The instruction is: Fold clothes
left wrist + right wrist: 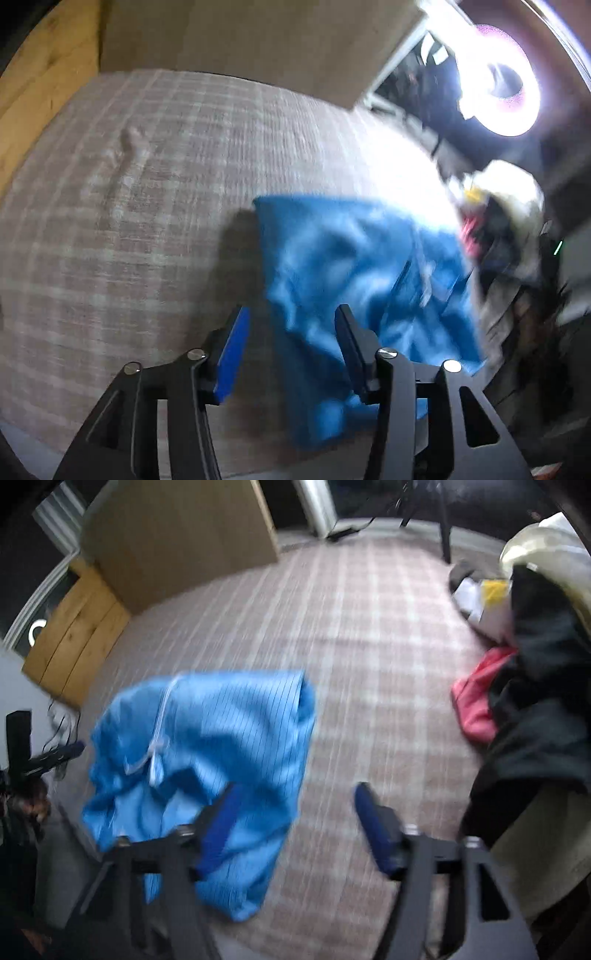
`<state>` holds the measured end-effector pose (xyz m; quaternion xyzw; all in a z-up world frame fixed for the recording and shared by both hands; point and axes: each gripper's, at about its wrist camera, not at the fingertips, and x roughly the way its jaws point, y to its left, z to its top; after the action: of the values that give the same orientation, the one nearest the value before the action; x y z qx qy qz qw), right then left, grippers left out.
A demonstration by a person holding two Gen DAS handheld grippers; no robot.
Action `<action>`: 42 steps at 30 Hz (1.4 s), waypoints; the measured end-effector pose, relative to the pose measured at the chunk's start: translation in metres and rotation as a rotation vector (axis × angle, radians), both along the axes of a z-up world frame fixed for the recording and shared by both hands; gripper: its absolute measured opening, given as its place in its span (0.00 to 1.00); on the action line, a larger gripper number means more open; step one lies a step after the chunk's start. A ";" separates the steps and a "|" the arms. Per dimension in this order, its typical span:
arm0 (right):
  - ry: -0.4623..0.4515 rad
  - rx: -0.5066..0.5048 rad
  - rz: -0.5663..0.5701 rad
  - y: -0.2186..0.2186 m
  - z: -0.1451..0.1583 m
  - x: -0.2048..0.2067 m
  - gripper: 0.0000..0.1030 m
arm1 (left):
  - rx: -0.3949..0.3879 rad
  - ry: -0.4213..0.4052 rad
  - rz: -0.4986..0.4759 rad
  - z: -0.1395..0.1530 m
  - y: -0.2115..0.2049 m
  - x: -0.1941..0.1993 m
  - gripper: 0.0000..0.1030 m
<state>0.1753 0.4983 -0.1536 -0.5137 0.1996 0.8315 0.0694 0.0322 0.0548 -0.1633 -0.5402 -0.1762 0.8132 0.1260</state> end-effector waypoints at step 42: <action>0.194 -0.013 0.155 -0.128 0.035 -0.004 0.04 | -0.105 0.066 -0.032 0.031 0.035 -0.055 0.03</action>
<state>0.1713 0.3707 -0.1182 -0.4453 0.1705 0.8788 -0.0181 -0.0228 0.0899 -0.1323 -0.5218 -0.1204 0.8365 0.1162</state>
